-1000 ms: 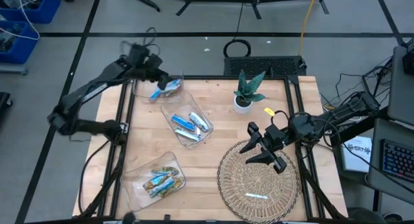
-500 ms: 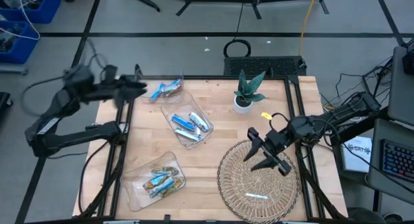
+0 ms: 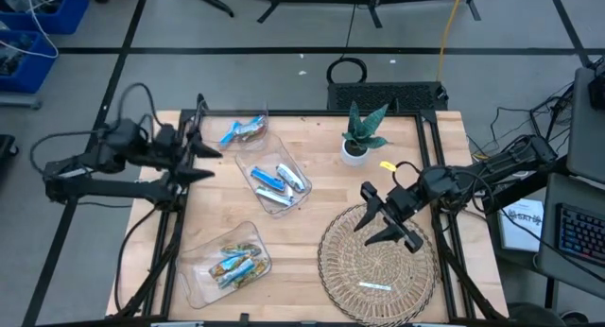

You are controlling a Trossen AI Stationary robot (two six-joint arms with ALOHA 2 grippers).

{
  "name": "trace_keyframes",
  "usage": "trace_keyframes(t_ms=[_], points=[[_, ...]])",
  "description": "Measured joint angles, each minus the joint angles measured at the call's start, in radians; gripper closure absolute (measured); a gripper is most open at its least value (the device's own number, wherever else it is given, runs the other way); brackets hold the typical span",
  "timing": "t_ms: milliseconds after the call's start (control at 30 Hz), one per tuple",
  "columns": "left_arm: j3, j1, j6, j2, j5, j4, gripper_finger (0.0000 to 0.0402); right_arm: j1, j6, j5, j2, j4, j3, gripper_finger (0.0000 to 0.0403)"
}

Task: Pick and place Granola Bars by type
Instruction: Return to Home Position

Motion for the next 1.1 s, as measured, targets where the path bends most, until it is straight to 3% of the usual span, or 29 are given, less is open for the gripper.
trace_keyframes(t_ms=[167, 467, 600, 833, 1100], points=[[-0.085, -0.064, 0.024, -0.015, 0.000, 0.023, 0.0138, 0.000, -0.033, 0.007, -0.003, -0.013, 0.000, 0.0248], [-0.244, -0.150, 0.058, -0.122, 0.001, 0.121, 0.0145, -0.002, -0.087, 0.108, -0.053, -0.125, -0.007, 0.0248], [-0.312, -0.180, 0.057, -0.195, 0.000, 0.144, 0.0144, -0.002, -0.063, 0.155, -0.111, -0.099, -0.096, 0.0248], [-0.423, -0.222, 0.049, -0.304, 0.000, 0.230, 0.0136, 0.001, 0.038, 0.188, -0.203, 0.179, -0.338, 0.0248], [-0.555, -0.248, 0.043, -0.379, 0.000, 0.320, 0.0148, 0.001, 0.052, 0.187, -0.262, 0.197, -0.460, 0.0248]])
